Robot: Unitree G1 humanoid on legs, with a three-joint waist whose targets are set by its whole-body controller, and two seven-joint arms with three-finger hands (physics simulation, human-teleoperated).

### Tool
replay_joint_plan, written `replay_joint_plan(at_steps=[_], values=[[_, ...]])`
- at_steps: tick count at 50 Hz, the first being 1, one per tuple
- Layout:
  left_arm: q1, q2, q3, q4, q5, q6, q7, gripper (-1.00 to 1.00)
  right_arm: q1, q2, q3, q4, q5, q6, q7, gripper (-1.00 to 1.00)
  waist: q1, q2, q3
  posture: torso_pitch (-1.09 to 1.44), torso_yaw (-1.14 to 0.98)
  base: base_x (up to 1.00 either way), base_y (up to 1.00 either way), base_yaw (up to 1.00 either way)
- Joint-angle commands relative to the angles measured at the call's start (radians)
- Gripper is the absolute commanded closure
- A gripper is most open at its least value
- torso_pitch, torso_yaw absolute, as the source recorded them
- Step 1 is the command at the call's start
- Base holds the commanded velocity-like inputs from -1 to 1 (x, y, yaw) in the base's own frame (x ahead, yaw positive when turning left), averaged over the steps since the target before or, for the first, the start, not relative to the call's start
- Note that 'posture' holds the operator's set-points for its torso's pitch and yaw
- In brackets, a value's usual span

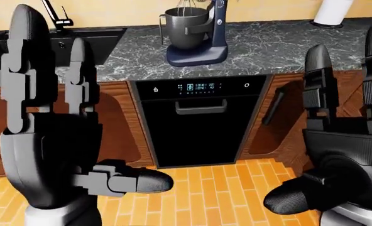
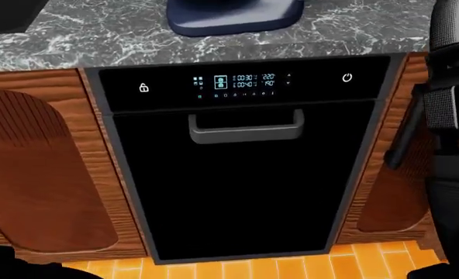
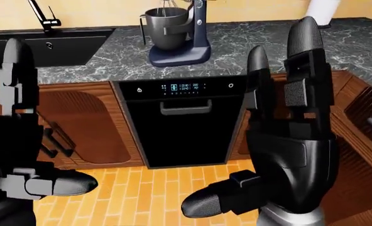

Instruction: Open the stand mixer head.

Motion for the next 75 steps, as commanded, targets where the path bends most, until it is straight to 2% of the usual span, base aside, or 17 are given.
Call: replay_joint_plan(at_steps=[1, 9, 12, 16, 23, 26, 31, 35, 44, 46, 51, 57, 59, 64, 69, 71, 75], values=[[-0.001, 0.006, 0.01, -0.005, 0.003, -0.004, 0.005, -1.0, -0.004, -0.002, 0.002, -0.006, -0.001, 0.001, 0.003, -1.0, 0.004, 0.013, -0.016, 0.0, 0.0, 0.0, 0.0, 0.0], [0.001, 0.014, 0.009, -0.005, -0.001, -0.009, 0.009, -1.0, -0.001, 0.0, 0.004, -0.006, -0.008, -0.006, 0.012, -1.0, 0.021, 0.008, -0.017, 0.0, 0.0, 0.02, 0.0, 0.0], [0.003, 0.017, 0.006, -0.005, -0.001, -0.013, 0.012, -1.0, 0.005, -0.015, 0.006, -0.006, 0.002, -0.024, 0.011, -1.0, 0.038, -0.028, 0.064, 0.0, 0.0, 0.67, 0.0, 0.0], [0.004, 0.021, 0.007, -0.005, -0.004, -0.014, 0.015, -1.0, 0.005, 0.0, 0.015, -0.006, -0.04, -0.02, 0.002, -1.0, 0.036, -0.094, -0.012, 0.0, 0.0, 0.26, 0.0, 0.0], [0.004, 0.023, 0.003, -0.005, -0.005, -0.016, 0.018, -1.0, 0.004, 0.01, 0.011, -0.006, -0.043, 0.003, 0.018, -1.0, 0.032, -0.009, 0.001, 0.0, 0.0, 0.0, 0.0, 0.0], [0.002, 0.022, 0.003, -0.005, -0.005, -0.013, 0.019, -1.0, 0.007, 0.002, 0.009, -0.006, -0.019, -0.01, 0.027, -1.0, 0.028, -0.019, -0.045, 0.0, 0.0, 0.07, 0.0, 0.0], [0.0, 0.022, 0.005, -0.005, -0.006, -0.011, 0.018, -1.0, 0.006, 0.001, 0.016, -0.006, -0.037, -0.007, 0.016, -1.0, 0.04, 0.0, 0.047, 0.0, 0.0, 0.34, 0.0, 0.0], [0.001, 0.022, 0.004, -0.005, -0.005, -0.011, 0.017, -1.0, -0.002, 0.017, 0.006, -0.006, -0.046, 0.007, 0.011, -1.0, 0.036, -0.052, 0.004, 0.0, 0.0, 0.0, 0.0, 0.0], [0.005, 0.019, 0.004, -0.005, -0.003, -0.013, 0.014, -1.0, 0.0, 0.006, -0.002, -0.006, -0.012, -0.002, 0.008, -1.0, 0.025, -0.021, -0.039, 0.0, 0.0, 0.05, 0.0, 0.0], [0.006, 0.019, 0.004, -0.005, -0.003, -0.013, 0.014, -1.0, 0.002, 0.004, 0.001, -0.006, -0.017, -0.005, 0.009, -1.0, 0.016, -0.009, 0.052, 0.0, 0.0, 0.71, 0.01, 0.0], [0.008, 0.023, 0.002, -0.005, -0.005, -0.018, 0.017, -1.0, 0.005, 0.008, 0.007, -0.006, -0.031, -0.006, 0.008, -1.0, 0.01, 0.045, -0.013, 0.0, 0.0, 0.22, 0.0, 0.0], [0.01, 0.025, 0.002, -0.005, -0.007, -0.02, 0.019, -1.0, 0.013, 0.003, 0.015, -0.006, -0.031, -0.017, 0.015, -1.0, 0.022, -0.004, -0.038, 0.0, 0.0, 0.08, 0.0, 0.0], [0.009, 0.024, 0.001, -0.005, -0.007, -0.02, 0.019, -1.0, 0.015, -0.001, 0.014, -0.006, -0.019, -0.012, 0.019, -1.0, 0.031, -0.006, 0.053, 0.0, 0.0, 0.74, 0.01, 0.0], [0.005, 0.022, 0.003, -0.005, -0.012, -0.014, 0.02, -1.0, 0.011, 0.012, 0.022, -0.006, -0.05, -0.004, 0.015, -1.0, 0.038, -0.013, -0.019, 0.0, 0.0, 0.4, 0.0, 0.0], [0.001, 0.017, 0.006, -0.005, -0.014, -0.008, 0.018, -1.0, 0.016, 0.004, 0.023, -0.006, -0.024, -0.014, 0.027, -1.0, 0.034, -0.058, -0.017, 0.0, 0.0, 0.12, 0.0, 0.0], [0.0, 0.016, 0.008, -0.005, -0.015, -0.006, 0.017, -1.0, 0.014, 0.008, 0.024, -0.006, -0.036, -0.011, 0.024, -1.0, 0.02, -0.054, 0.045, 0.0, 0.0, 0.65, 0.0, 0.0], [0.001, 0.018, 0.01, -0.005, -0.017, -0.007, 0.017, -1.0, 0.019, 0.019, 0.034, -0.006, -0.066, -0.012, 0.029, -1.0, 0.007, -0.044, 0.004, 0.0, 0.0, 0.2, 0.0, 0.0]])
